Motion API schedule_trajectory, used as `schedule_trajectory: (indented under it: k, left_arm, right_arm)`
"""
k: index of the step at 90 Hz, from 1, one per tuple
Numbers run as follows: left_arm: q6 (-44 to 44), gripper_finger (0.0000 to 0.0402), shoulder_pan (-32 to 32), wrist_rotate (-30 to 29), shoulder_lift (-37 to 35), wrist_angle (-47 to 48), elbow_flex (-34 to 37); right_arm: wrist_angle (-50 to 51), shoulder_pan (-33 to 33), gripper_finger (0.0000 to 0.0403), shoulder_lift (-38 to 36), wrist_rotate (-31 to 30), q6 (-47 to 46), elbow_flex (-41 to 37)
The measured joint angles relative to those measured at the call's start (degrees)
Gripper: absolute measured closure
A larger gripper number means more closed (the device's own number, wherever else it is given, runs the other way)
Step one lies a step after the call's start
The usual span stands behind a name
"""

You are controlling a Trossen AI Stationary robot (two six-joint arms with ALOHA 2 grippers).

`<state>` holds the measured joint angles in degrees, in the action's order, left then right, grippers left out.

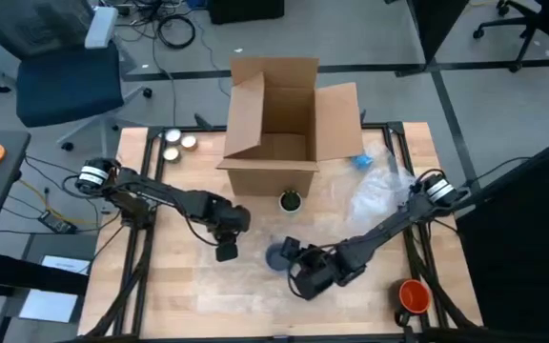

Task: Wrap mug
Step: Wrap the blue cup with the transparent bubble wrap

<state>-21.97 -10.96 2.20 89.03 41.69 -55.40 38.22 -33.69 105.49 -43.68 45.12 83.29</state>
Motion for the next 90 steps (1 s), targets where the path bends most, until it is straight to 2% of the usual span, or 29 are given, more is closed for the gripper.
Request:
schedule_trajectory:
  k: [14, 24, 36, 44, 63, 78, 90]
  left_arm:
    - [-4.08, 0.0341, -1.81, -1.78, -0.06, 4.85, 1.49]
    - [-7.85, 0.0341, -3.5, -3.63, -0.1, 5.2, 3.37]
    - [-10.17, 0.0341, -5.21, -4.07, -0.06, 4.21, 6.39]
    - [-11.15, 0.0341, -5.72, -4.07, -0.04, 3.42, 8.37]
    - [-11.3, 0.0341, -6.08, -5.87, -0.32, 3.7, 11.06]
    - [-11.64, 0.0341, -5.99, -11.85, -0.22, 12.68, 11.5]
    - [-18.09, 0.0341, -5.96, -18.42, -0.23, 21.76, 11.64]
  right_arm:
    - [2.26, -1.61, 0.0198, -3.69, -5.1, -11.92, 0.0]
    - [6.22, -2.68, 0.0203, -6.47, -8.83, -25.44, 0.0]
    - [12.21, -3.42, 0.0207, -9.59, -7.69, -44.69, 0.02]
    - [15.79, -3.43, 0.021, -11.0, -5.05, -53.57, 0.02]
    - [20.74, -3.41, 0.0211, -11.66, -2.67, -61.1, 0.02]
    - [21.11, -3.39, 0.0214, -11.66, -0.55, -66.58, -0.58]
    - [21.3, -3.28, 0.0218, -11.13, 3.27, -74.51, -3.01]
